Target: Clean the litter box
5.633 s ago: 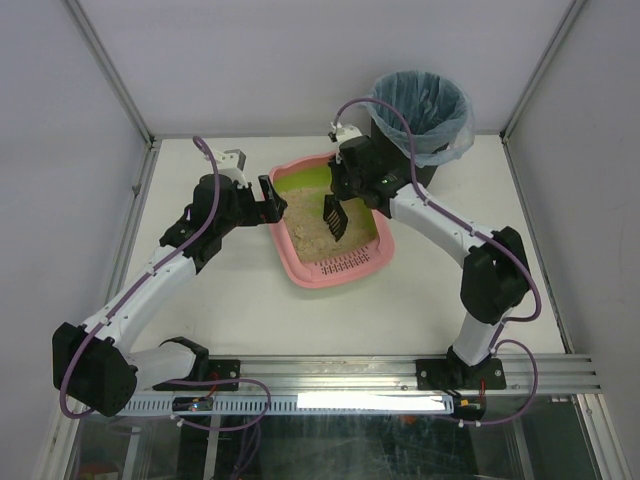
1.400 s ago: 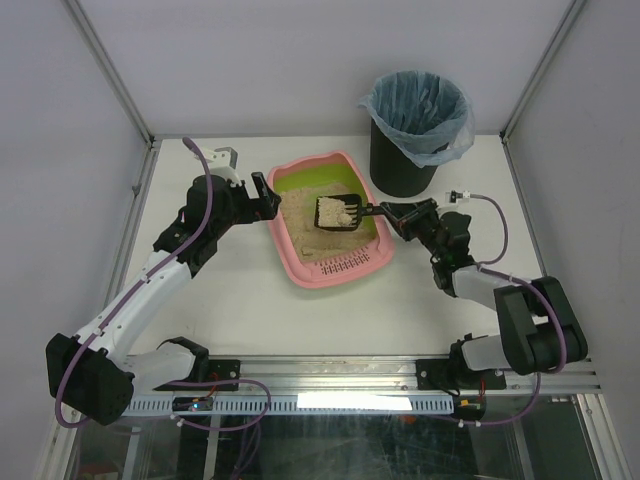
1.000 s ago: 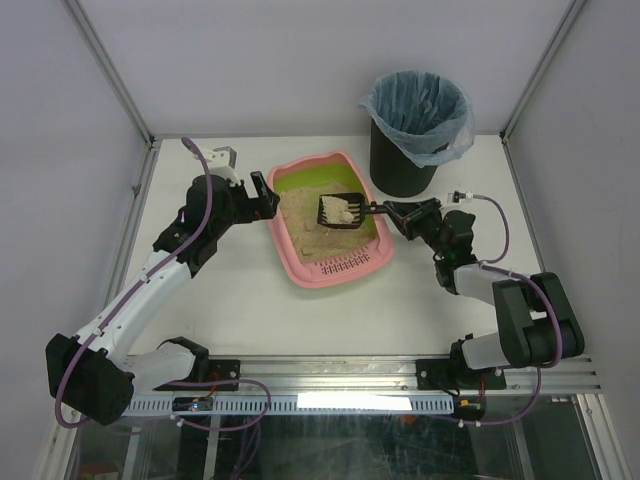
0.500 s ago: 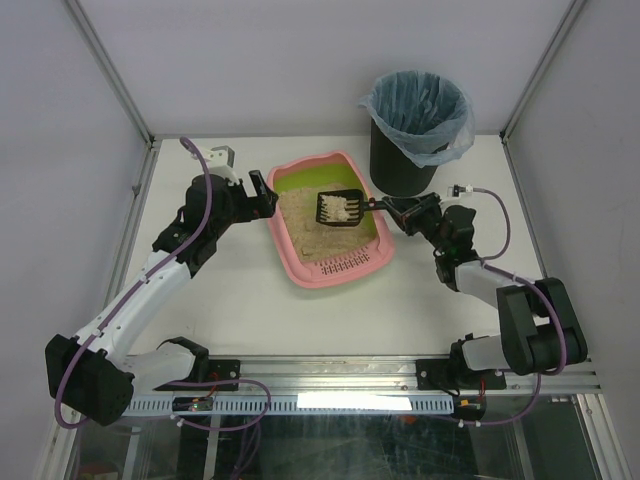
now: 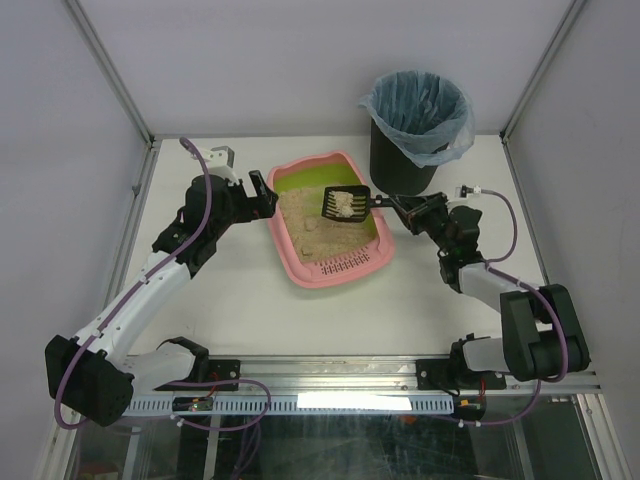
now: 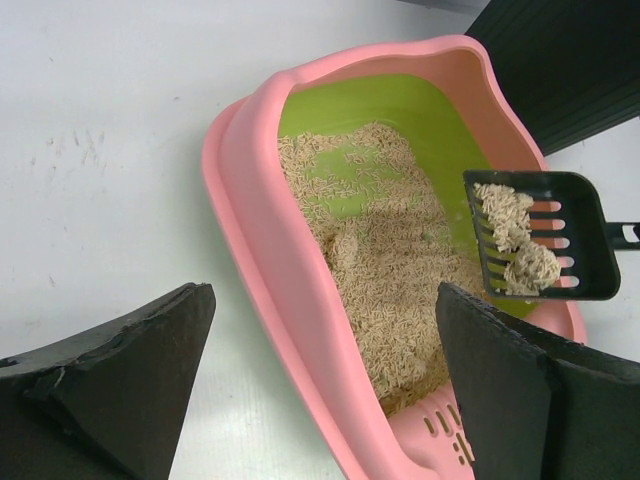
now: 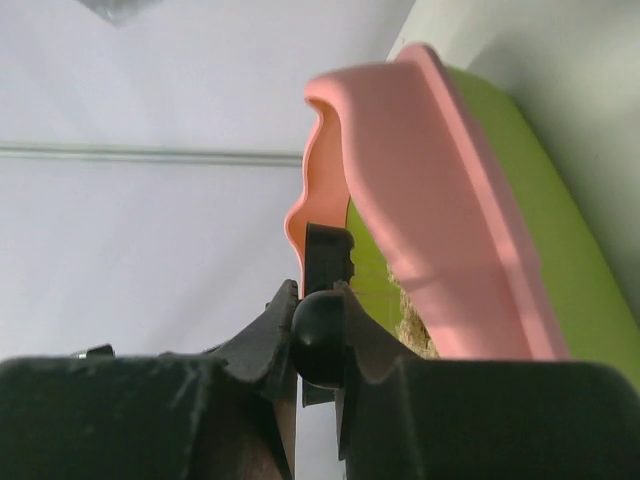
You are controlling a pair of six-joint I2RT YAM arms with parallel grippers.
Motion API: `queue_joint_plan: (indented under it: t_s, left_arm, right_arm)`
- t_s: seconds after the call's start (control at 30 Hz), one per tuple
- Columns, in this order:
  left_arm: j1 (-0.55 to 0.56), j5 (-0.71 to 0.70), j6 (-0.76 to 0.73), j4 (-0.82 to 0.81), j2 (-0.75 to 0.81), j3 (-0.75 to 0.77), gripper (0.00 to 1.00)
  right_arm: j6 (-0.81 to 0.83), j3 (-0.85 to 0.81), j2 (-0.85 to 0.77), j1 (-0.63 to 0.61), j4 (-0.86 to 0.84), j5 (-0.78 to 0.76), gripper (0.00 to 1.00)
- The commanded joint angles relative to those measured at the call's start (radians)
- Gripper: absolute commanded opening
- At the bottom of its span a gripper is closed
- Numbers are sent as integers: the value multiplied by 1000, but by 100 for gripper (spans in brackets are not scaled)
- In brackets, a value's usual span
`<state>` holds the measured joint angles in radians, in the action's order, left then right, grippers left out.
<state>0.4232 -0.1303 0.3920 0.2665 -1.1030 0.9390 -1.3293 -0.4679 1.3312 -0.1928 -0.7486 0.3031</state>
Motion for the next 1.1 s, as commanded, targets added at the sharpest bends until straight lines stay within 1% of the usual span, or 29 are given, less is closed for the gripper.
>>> queue_joint_plan:
  t_s: [0.0,0.07,0.13,0.17,0.27,0.3,0.37,0.4,0.43,0.5,0.53,0.63,0.67,0.73,0.8,0.83,0.9,0.93,0.97,1.03,1.07]
  left_arm:
    - [-11,-19,-15,-49,32,1,99]
    - [-11,-8,-21,-48,22,11,98]
    - [-11,0,-24,-31,19,25,98]
    - [-11,-8,-22,-29,28,19,98]
    - [-11,-40,-20,-56,52,-20,99]
    - [-11,-39,-21,-59,48,-20,99]
    - [-10,-10,-33,-50,39,-4,99]
    - [-11,-9,-34,-46,39,-1,98]
    - [-10,-16,-33,-46,41,-4,99]
    - [-11,-28,-25,-51,39,-11,99]
    - [-11,-17,-25,-53,35,-7,99]
    - [-9,-2,-32,-41,19,15,98]
    - [-10,-11,-32,-39,23,14,98]
    - [-10,-27,-22,-52,33,-11,99]
    - [-11,-17,-19,-61,28,-13,99]
    - [-10,-2,-23,-57,21,-3,98]
    - [-10,1,-26,-42,17,10,98]
    - [-10,-7,-23,-42,21,5,98]
    - [-11,-20,-20,-47,27,-4,99]
    - [-10,-23,-20,-59,25,-11,99]
    - [-11,-11,-24,-59,13,-3,99]
  right_arm:
    - [19,-55,-20,-32,-53,23,0]
    - [18,-42,-18,-23,-54,14,0]
    - [-44,11,-30,18,-95,-35,0]
    - [-51,10,-24,16,-114,-22,0]
    - [15,-65,7,-51,-80,31,0]
    - [17,-60,5,-47,-83,14,0]
    - [-40,-8,-19,9,-94,-40,0]
    - [-50,8,-25,11,-116,-53,0]
    - [-36,-12,-21,-5,-119,-32,0]
    - [26,-70,-4,-57,-74,10,0]
    - [41,-71,-6,-59,-65,9,0]
    - [-37,11,-38,12,-93,-67,0]
    - [-41,11,-34,10,-119,-59,0]
    - [20,-60,-13,-40,-75,6,0]
    - [67,-84,-16,-61,-26,5,0]
    - [60,-67,-28,-40,-22,-19,0]
    - [-9,-10,-49,11,-47,-59,0]
    - [-22,-3,-46,8,-84,-58,0]
    - [-2,-27,-35,-21,-80,-25,0]
    - [81,-100,-18,-77,-8,8,0]
    - [84,-102,-19,-74,-2,-2,0]
